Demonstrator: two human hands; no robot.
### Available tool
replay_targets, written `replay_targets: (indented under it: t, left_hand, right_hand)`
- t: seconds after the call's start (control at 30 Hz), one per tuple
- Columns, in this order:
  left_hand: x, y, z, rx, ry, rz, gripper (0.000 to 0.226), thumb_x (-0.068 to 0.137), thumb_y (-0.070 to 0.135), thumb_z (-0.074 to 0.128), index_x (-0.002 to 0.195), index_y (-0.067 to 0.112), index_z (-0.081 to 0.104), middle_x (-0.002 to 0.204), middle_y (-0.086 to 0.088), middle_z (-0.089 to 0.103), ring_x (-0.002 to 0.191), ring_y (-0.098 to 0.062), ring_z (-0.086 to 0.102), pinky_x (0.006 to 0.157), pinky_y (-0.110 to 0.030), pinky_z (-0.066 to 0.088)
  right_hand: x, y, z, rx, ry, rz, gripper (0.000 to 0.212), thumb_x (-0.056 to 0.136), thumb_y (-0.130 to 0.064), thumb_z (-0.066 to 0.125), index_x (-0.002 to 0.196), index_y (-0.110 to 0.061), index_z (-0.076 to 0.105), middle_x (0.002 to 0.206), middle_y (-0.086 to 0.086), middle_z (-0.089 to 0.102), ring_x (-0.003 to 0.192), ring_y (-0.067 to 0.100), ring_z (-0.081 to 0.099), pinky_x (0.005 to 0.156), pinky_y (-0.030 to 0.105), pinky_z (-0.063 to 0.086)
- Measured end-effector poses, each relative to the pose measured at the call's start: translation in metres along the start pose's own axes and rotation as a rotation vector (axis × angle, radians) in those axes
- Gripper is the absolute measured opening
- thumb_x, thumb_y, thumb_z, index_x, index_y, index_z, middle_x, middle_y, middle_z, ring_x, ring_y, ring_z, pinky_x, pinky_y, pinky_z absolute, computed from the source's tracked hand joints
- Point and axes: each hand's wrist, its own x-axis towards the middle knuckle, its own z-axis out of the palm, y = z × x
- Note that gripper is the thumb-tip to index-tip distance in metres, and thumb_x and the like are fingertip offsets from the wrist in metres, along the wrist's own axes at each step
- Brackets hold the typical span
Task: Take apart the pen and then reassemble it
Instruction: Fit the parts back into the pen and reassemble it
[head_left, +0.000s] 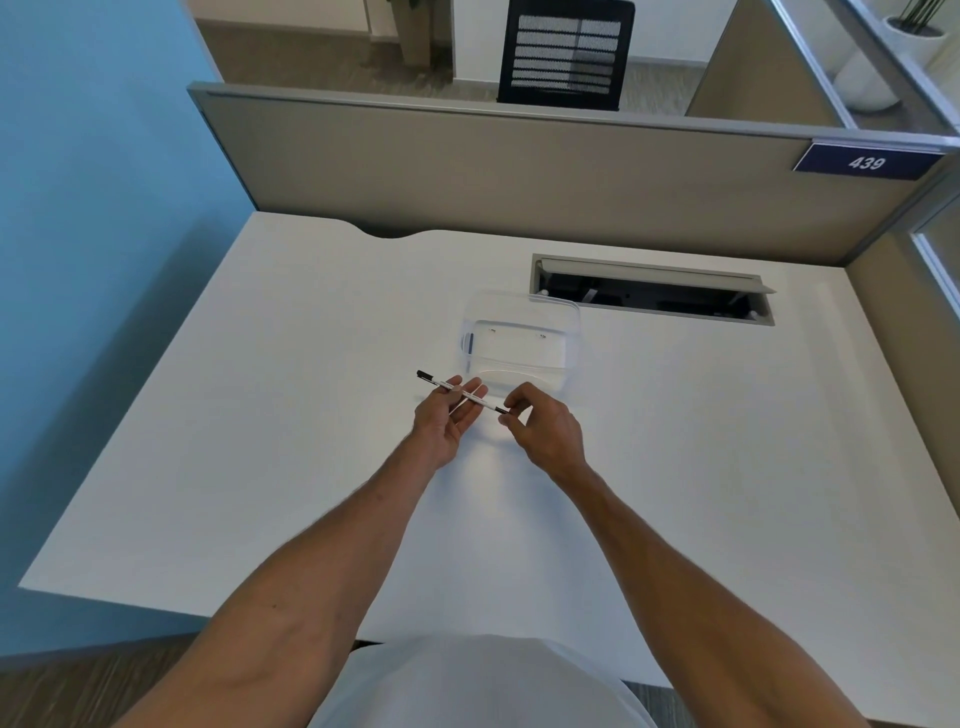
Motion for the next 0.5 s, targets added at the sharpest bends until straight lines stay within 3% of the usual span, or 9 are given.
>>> replay_targets:
  t: [0.33, 0.5]
  left_hand:
    - [-0.0025, 0.001, 0.0023, -0.024, -0.039, -0.051, 0.045, 0.114, -0.001, 0.047, 0.158, 0.004, 0.046, 0.152, -0.023, 0.065, 0.145, -0.039, 0.063, 0.124, -0.049, 0.048]
    - [-0.0042, -0.0006, 0.0046, -0.018, -0.068, -0.085, 0.034, 0.117, 0.0, 0.037, 0.147, 0.011, 0.046, 0.156, -0.025, 0.061, 0.148, -0.044, 0.058, 0.127, -0.049, 0.045]
  right_hand:
    - [0.0007, -0.0042, 0.0013, 0.028, 0.025, 0.025, 0.014, 0.103, -0.025, 0.075, 0.115, -0.023, 0.069, 0.113, -0.014, 0.081, 0.083, 0.02, 0.074, 0.07, 0.026, 0.044]
    - [-0.0006, -0.0046, 0.0027, 0.055, 0.059, 0.045, 0.01, 0.104, -0.027, 0.075, 0.111, -0.02, 0.072, 0.111, -0.01, 0.082, 0.084, 0.02, 0.074, 0.076, 0.035, 0.059]
